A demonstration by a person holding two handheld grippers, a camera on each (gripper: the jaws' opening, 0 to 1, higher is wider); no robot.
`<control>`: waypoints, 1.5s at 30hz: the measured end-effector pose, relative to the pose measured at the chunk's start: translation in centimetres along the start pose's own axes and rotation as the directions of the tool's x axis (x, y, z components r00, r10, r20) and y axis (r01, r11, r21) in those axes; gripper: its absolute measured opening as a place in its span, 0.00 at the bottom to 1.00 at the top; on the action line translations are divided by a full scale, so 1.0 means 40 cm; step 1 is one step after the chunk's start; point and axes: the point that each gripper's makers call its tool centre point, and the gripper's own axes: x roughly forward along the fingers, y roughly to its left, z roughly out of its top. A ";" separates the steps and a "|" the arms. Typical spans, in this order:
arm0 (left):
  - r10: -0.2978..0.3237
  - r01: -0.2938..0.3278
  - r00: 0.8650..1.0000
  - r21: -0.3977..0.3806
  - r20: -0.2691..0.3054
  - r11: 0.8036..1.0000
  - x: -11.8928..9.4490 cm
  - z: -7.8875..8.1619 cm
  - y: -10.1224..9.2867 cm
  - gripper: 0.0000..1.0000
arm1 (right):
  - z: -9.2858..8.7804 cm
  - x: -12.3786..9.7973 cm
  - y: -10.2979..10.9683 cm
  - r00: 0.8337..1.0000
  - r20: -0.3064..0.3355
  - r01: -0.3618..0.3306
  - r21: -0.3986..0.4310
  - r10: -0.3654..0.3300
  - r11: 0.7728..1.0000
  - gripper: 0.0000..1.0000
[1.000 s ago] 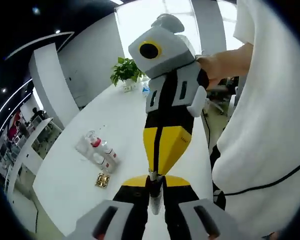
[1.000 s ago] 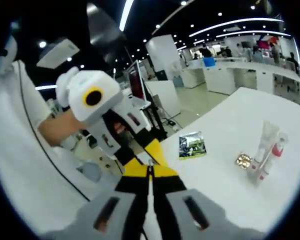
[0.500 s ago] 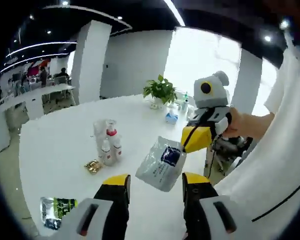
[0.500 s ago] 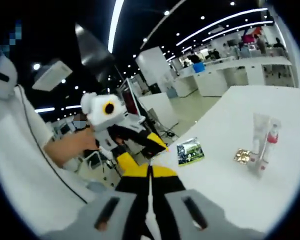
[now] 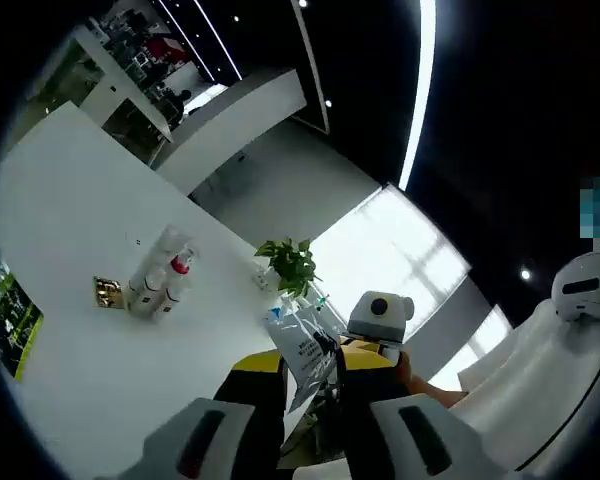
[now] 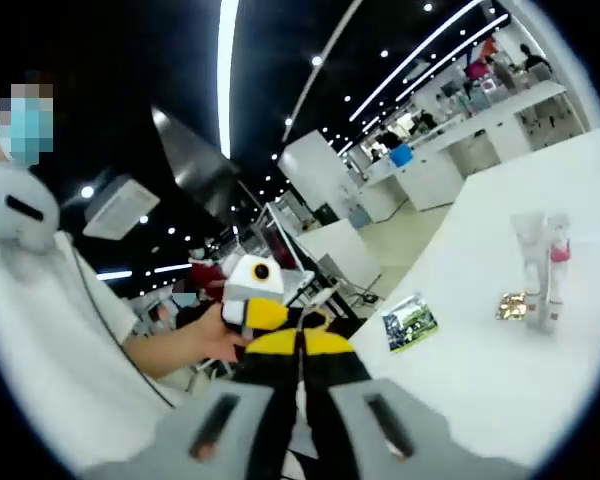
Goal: Arrange the skincare products in the storage area until every visible bottle or jar stands upright without overlapping.
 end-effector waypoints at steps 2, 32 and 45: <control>-0.009 0.009 1.000 -0.009 0.011 1.000 -0.004 0.001 -0.003 0.09 | -0.005 0.001 0.005 1.000 -0.006 -0.006 0.001 0.006 1.000 0.00; 0.037 -0.042 0.995 0.053 0.090 0.998 -0.098 -0.020 -0.029 0.06 | -0.054 0.102 0.061 0.985 -0.063 -0.149 0.146 0.160 0.978 0.00; 0.020 -0.024 0.999 0.079 0.049 0.997 -0.132 -0.036 -0.055 0.10 | -0.111 0.138 0.139 0.923 -0.249 -0.280 0.085 0.292 0.956 0.00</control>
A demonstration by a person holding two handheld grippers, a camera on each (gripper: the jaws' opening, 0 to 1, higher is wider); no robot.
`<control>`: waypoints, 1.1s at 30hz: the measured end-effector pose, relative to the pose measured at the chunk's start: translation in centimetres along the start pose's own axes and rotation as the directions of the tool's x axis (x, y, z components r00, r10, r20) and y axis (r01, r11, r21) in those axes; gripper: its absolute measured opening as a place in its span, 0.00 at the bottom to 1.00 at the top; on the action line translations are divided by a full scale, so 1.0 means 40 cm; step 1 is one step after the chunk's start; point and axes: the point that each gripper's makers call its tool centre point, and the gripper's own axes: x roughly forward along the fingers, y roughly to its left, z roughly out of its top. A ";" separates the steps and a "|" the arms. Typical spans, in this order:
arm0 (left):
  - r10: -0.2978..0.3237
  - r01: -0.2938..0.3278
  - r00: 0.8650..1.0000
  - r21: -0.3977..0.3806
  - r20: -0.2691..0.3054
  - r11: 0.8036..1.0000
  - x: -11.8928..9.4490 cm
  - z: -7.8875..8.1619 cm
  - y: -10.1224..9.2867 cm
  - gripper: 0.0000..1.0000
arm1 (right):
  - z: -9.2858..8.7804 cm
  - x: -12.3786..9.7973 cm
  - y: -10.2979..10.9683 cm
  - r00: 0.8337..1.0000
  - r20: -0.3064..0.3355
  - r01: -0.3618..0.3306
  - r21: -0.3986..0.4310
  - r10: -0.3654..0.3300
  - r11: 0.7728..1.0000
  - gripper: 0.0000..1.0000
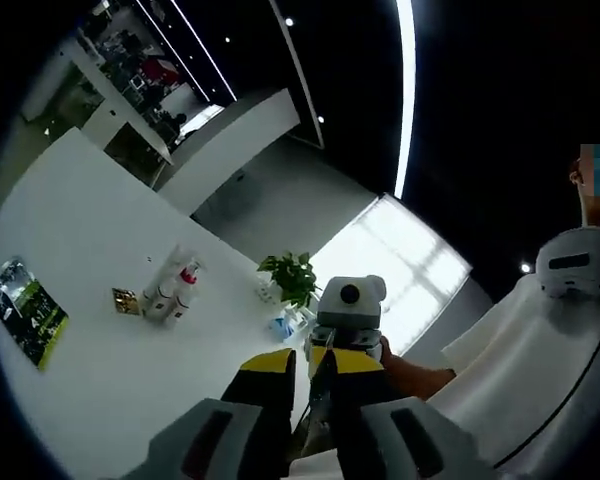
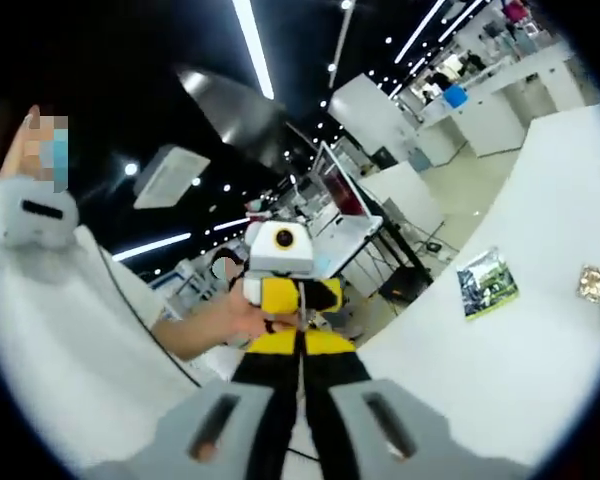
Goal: Arrange the skincare products in the storage area until every visible bottle or jar stands upright without overlapping.
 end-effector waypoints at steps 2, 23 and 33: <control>-0.003 0.002 1.000 0.031 0.013 1.000 -0.009 0.001 -0.008 0.02 | 0.000 0.012 -0.004 1.000 -0.004 0.001 -0.002 -0.001 1.000 0.00; 0.027 -0.014 0.949 -0.044 0.315 0.999 -0.040 0.101 -0.025 0.00 | 0.027 0.032 0.010 0.985 0.158 -0.072 0.032 0.066 0.997 0.00; 0.033 -0.021 0.967 -0.049 0.254 0.999 -0.018 0.073 -0.013 0.00 | 0.070 -0.076 -0.021 0.962 0.272 -0.046 0.113 0.014 0.992 0.00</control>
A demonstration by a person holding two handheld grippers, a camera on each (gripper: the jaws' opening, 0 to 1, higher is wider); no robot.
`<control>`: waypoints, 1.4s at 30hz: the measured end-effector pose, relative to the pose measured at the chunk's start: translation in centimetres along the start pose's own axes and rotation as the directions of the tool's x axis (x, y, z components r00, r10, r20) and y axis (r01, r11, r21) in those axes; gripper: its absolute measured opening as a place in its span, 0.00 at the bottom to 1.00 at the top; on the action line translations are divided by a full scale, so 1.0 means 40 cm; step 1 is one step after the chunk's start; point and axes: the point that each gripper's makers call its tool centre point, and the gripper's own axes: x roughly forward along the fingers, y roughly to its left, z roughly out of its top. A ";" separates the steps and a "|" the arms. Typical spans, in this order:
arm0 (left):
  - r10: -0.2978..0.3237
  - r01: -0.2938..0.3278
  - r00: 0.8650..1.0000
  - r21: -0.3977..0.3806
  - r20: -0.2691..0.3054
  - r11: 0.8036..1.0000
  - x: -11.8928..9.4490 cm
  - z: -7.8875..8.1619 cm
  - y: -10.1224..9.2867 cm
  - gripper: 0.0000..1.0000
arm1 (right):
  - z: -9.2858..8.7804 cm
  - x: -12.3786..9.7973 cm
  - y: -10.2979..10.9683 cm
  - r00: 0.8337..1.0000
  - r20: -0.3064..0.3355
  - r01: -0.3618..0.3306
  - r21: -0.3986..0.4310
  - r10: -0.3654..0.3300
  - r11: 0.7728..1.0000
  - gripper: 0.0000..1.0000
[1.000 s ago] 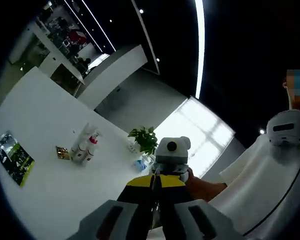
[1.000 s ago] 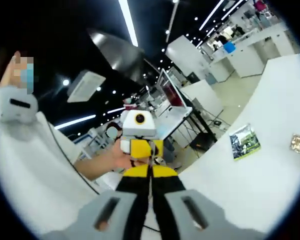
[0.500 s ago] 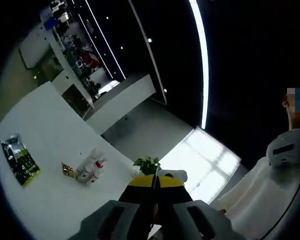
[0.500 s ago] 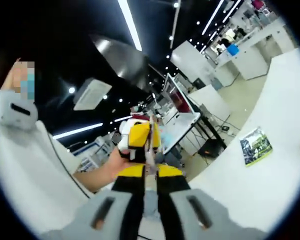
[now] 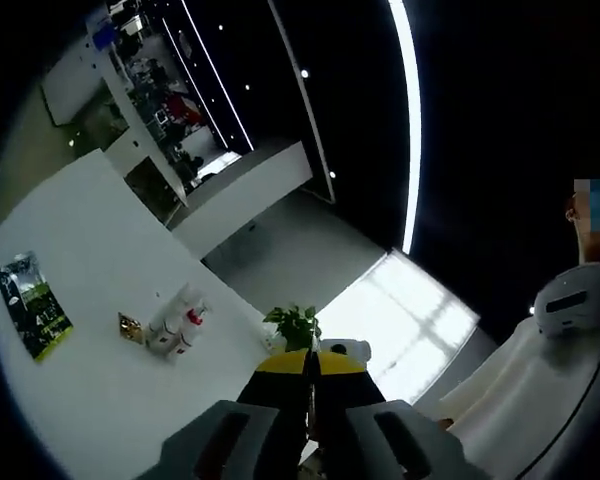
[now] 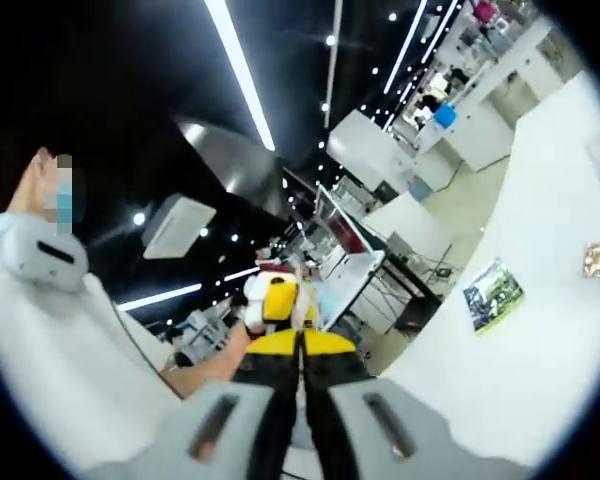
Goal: Arrange the skincare products in the storage area until every visible bottle or jar stands upright without overlapping.
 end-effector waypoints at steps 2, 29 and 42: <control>0.006 -0.006 0.999 0.001 -0.035 1.000 0.005 -0.021 0.004 0.00 | 0.015 -0.014 -0.004 1.000 0.017 0.004 0.005 -0.004 1.000 0.00; -0.049 0.054 0.998 -0.097 0.045 0.994 -0.002 0.015 0.023 0.00 | 0.030 0.028 -0.033 0.997 0.014 0.081 -0.027 -0.081 0.996 0.18; -0.044 0.048 0.998 -0.109 0.034 0.993 0.022 -0.026 0.032 0.00 | 0.035 0.033 -0.044 0.986 0.145 0.074 0.087 -0.086 0.993 0.01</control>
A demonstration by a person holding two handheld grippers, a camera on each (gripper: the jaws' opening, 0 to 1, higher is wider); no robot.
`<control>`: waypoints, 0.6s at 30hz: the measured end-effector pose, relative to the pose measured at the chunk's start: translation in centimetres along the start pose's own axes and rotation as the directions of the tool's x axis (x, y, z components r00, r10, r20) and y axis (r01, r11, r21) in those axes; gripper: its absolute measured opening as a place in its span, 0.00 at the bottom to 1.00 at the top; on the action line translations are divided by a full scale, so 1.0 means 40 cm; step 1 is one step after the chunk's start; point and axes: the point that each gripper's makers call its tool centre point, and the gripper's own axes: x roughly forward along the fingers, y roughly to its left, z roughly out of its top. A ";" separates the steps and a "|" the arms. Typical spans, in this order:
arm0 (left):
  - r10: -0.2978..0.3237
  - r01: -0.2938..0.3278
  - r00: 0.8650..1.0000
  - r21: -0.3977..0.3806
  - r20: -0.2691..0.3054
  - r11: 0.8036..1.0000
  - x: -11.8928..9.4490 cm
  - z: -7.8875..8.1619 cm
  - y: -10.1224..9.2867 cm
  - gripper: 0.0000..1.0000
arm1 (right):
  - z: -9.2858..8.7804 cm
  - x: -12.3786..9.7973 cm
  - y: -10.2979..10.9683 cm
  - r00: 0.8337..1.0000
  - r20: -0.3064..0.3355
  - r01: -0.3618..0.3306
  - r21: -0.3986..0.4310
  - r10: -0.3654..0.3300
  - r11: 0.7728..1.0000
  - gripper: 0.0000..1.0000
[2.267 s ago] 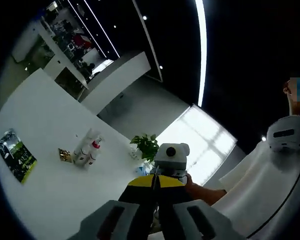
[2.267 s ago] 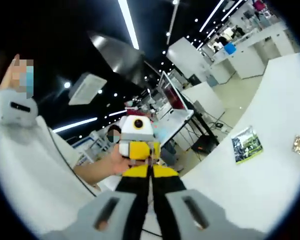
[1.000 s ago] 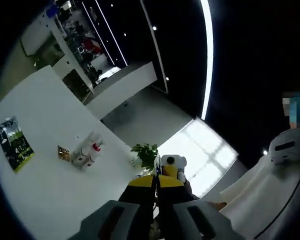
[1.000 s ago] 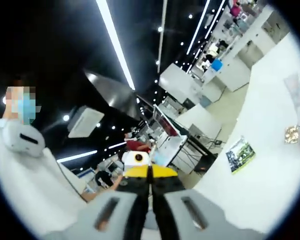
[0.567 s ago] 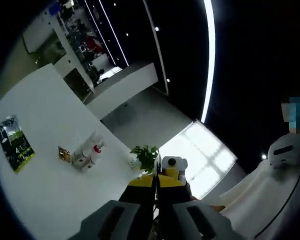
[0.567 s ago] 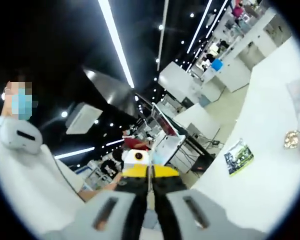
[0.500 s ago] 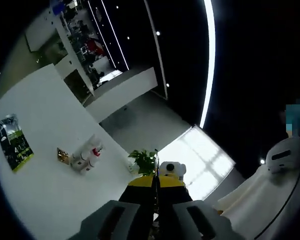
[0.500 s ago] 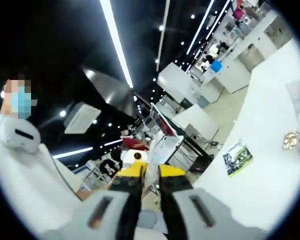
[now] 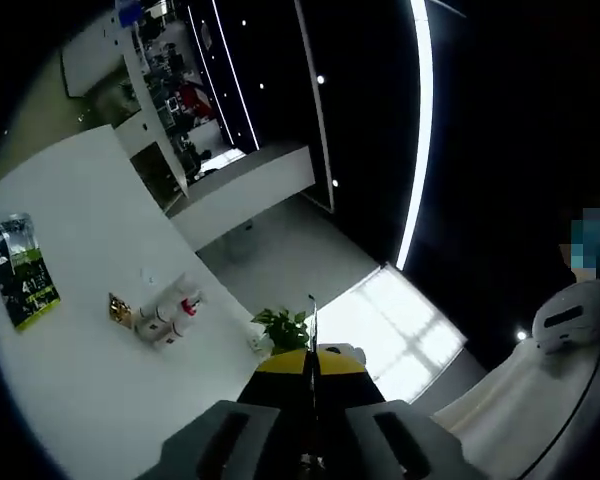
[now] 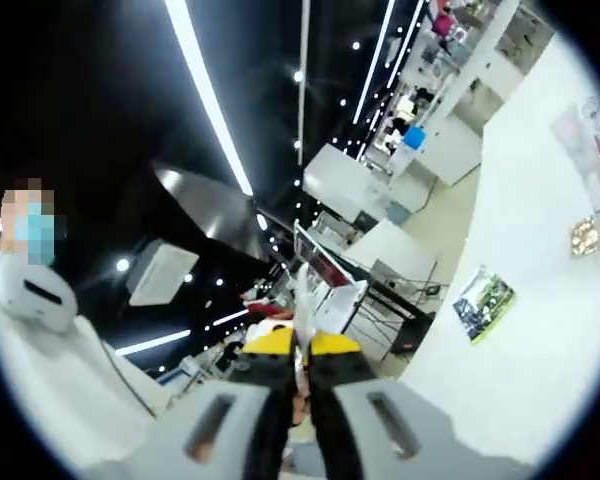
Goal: Arrange the skincare products in the storage area until every visible bottle or jar stands upright without overlapping.
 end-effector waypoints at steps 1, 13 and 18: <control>-0.001 0.001 1.000 0.000 -0.004 1.000 0.001 -0.003 0.000 0.00 | 0.003 -0.002 0.001 1.000 0.003 -0.002 0.008 0.002 1.000 0.01; 0.015 -0.002 0.981 0.067 -0.193 0.998 0.021 -0.058 0.000 0.15 | -0.041 -0.047 0.016 0.986 -0.163 -0.038 -0.006 0.036 0.999 0.00; 0.009 0.004 0.969 0.053 -0.245 0.999 0.028 -0.082 -0.002 0.06 | -0.073 -0.051 0.011 0.973 -0.232 -0.031 -0.034 0.022 0.999 0.00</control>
